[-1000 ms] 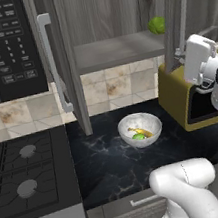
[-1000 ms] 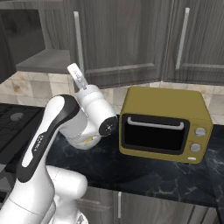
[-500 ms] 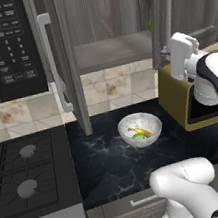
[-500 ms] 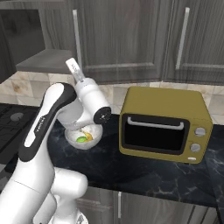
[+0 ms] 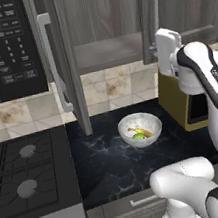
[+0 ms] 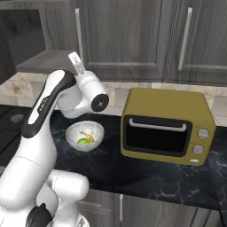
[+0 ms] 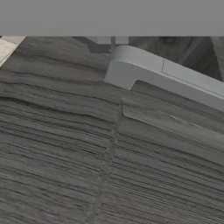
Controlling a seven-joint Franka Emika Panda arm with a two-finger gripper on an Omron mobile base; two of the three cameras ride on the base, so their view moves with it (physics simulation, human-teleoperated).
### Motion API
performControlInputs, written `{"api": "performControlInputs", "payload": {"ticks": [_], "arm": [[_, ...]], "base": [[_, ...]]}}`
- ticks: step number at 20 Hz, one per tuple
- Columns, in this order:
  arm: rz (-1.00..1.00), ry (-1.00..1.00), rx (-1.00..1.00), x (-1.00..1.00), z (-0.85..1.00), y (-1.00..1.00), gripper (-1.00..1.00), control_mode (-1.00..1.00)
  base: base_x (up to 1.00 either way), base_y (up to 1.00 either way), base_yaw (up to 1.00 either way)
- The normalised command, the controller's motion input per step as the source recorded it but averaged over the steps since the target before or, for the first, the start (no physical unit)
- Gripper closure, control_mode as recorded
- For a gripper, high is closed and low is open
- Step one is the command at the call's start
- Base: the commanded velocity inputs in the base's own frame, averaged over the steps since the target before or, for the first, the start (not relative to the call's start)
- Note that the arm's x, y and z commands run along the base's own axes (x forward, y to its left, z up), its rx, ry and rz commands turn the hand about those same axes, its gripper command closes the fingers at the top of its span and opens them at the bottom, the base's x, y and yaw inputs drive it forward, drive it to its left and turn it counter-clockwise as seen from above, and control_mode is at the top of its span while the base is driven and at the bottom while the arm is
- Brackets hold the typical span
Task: Open the cabinet. Pick the banana and kiwi from the cabinet and place them into the bowl. Then close the cabinet.
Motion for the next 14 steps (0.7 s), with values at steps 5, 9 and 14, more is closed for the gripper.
{"api": "performControlInputs", "payload": {"ticks": [5,9,14], "arm": [[-0.03,0.11,0.0,0.47,0.0,0.0,1.0,-1.0],[-0.04,0.09,0.0,0.43,0.0,0.0,1.0,-1.0],[-0.05,0.06,0.0,0.36,0.0,0.0,1.0,-1.0]], "base": [[0.0,0.0,0.0],[0.0,0.0,0.0],[0.0,0.0,0.0]]}}
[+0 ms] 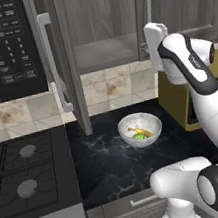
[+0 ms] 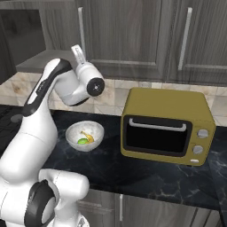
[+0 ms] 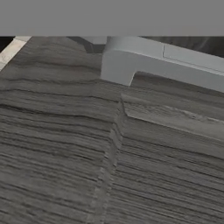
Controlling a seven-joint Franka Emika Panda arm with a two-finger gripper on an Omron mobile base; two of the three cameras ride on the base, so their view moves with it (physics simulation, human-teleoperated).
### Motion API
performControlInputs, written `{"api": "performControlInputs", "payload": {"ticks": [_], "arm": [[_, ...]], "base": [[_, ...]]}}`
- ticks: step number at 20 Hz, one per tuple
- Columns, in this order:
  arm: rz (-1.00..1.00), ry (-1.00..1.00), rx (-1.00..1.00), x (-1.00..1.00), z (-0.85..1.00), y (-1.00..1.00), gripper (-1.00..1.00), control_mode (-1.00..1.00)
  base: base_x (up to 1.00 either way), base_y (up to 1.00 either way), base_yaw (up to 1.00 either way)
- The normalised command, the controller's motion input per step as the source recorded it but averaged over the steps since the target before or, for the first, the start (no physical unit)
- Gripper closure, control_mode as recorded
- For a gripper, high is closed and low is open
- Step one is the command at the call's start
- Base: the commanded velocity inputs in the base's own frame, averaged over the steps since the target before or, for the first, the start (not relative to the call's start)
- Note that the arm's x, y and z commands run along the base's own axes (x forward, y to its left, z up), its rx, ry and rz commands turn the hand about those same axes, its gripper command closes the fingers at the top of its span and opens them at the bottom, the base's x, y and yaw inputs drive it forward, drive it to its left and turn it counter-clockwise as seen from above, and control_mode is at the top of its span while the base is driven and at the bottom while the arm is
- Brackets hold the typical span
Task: Open the cabinet. Pick the banana and kiwi from the cabinet and place them into the bowl. Then close the cabinet.
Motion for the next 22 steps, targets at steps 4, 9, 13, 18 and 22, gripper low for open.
{"api": "performControlInputs", "payload": {"ticks": [4,9,13,18,22], "arm": [[-0.05,0.06,0.0,0.31,0.0,0.0,1.0,-1.0],[-0.06,0.03,-0.01,0.02,0.0,0.0,1.0,-1.0],[-0.06,0.01,-0.01,-0.16,0.0,0.0,1.0,-1.0],[-0.05,0.0,-0.01,-0.33,0.0,0.0,1.0,-1.0],[-0.03,0.0,-0.01,-0.5,0.0,0.0,1.0,-1.0]], "base": [[0.0,0.0,0.0],[0.0,0.0,0.0],[0.0,0.0,0.0],[0.0,0.0,0.0],[0.0,0.0,0.0]]}}
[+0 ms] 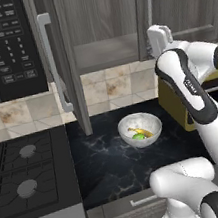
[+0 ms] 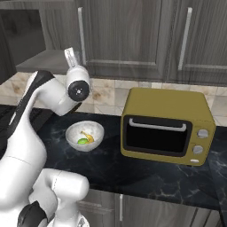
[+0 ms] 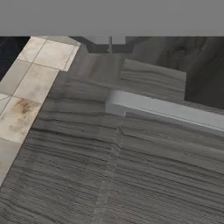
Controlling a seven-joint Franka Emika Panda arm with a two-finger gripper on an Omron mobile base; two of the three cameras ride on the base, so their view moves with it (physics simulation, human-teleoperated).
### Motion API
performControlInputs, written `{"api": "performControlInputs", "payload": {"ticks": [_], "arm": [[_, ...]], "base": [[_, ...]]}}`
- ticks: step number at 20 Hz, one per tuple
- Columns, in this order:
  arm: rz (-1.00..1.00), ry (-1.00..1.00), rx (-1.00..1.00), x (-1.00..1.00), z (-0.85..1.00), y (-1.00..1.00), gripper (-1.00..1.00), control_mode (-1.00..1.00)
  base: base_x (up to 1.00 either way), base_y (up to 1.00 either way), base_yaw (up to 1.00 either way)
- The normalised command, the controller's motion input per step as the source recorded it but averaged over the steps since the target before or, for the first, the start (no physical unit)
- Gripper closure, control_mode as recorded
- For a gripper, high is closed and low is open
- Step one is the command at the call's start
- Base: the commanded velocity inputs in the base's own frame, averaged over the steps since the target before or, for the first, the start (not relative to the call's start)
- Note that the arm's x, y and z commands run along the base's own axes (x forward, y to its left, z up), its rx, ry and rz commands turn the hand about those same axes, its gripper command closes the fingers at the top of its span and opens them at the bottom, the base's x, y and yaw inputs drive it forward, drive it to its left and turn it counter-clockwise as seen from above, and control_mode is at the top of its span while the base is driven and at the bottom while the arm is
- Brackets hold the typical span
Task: Open the cabinet. Pick the banana and kiwi from the cabinet and place them into the bowl. Then close the cabinet.
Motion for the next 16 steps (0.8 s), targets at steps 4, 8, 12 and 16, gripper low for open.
{"api": "performControlInputs", "payload": {"ticks": [4,8,12,16], "arm": [[-0.02,0.0,0.0,-0.49,0.04,0.0,1.0,-1.0],[-0.01,0.04,-0.01,-0.66,0.06,0.0,1.0,-1.0],[0.0,0.1,-0.01,-0.68,0.09,0.0,1.0,-1.0],[0.0,0.18,-0.02,-0.64,0.17,0.0,1.0,-1.0]], "base": [[0.0,0.0,0.0],[0.0,0.0,0.0],[0.0,0.0,0.0],[0.0,0.0,0.0]]}}
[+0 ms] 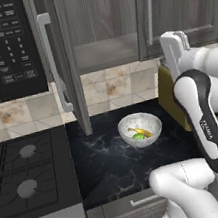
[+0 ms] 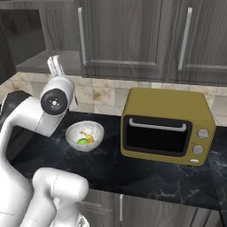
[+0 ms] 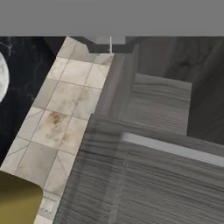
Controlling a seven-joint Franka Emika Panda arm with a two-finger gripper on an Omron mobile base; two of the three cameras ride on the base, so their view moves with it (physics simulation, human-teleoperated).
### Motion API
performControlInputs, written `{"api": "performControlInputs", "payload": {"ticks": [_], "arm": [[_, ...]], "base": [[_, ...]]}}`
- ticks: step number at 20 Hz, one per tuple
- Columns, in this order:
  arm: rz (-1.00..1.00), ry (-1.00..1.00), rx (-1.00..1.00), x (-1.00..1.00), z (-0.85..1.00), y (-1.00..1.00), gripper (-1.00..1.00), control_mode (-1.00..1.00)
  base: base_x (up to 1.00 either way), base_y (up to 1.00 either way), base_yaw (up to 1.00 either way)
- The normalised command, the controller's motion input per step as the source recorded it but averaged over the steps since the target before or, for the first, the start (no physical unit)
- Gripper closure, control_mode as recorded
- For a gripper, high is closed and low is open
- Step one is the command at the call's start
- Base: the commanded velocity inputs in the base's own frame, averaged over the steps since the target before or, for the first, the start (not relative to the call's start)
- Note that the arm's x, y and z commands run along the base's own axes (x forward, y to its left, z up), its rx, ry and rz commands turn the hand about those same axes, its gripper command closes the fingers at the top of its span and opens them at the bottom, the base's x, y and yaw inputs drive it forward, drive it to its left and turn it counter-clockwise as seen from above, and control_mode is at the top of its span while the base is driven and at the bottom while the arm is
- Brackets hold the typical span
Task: Open the cabinet. Pick the banana and kiwi from the cabinet and place them into the bowl. Then close the cabinet.
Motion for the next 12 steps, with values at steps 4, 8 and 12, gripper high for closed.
{"api": "performControlInputs", "payload": {"ticks": [4,8,12], "arm": [[0.0,0.2,-0.02,-0.69,0.19,0.0,1.0,-1.0],[0.0,0.13,-0.01,-0.65,0.18,0.0,1.0,-1.0],[0.0,0.06,-0.02,-0.6,0.11,0.0,1.0,-1.0]], "base": [[0.0,0.0,0.0],[0.0,0.0,0.0],[0.0,0.0,0.0]]}}
